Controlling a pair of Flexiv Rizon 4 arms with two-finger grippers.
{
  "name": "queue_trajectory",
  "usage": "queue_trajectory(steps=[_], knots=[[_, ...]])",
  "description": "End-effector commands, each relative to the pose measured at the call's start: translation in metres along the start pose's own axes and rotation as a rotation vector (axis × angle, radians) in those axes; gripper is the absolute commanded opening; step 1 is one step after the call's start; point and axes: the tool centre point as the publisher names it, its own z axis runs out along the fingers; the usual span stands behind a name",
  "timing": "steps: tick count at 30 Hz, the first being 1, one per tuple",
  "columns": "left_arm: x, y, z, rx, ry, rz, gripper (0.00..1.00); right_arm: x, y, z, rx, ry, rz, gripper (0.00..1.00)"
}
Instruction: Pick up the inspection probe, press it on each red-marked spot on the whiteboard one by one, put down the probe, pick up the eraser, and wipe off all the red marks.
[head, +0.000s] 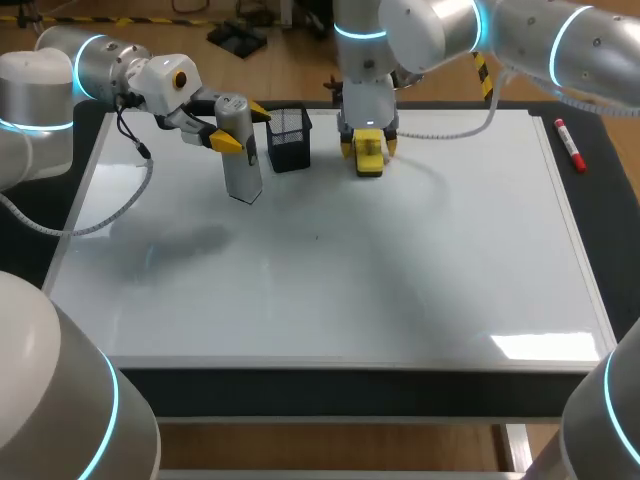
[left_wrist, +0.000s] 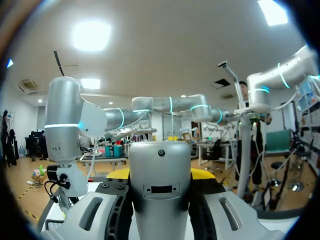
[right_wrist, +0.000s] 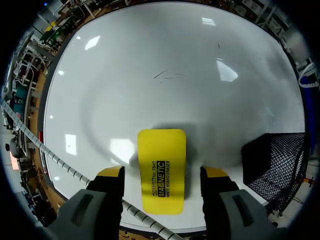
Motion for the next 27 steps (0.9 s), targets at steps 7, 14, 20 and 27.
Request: queue_trajectory(steps=[7,14,20,27], knots=[[0.0,-0.002,0.0,-0.004,0.001,-0.001,0.0,0.029,0.012,-0.027,0.035,-0.087,0.132,1.0],[0.0,-0.002,0.0,-0.004,0.001,-0.001,0.0,0.06,0.017,-0.045,0.037,-0.353,0.348,1.0],[0.0,-0.002,0.0,-0.004,0.001,-0.001,0.0,0.083,0.021,-0.059,0.04,-0.576,0.526,1.0],[0.0,-0.002,0.0,-0.004,0.001,-0.001,0.0,0.097,0.022,-0.083,0.032,-0.687,0.642,1.0]])
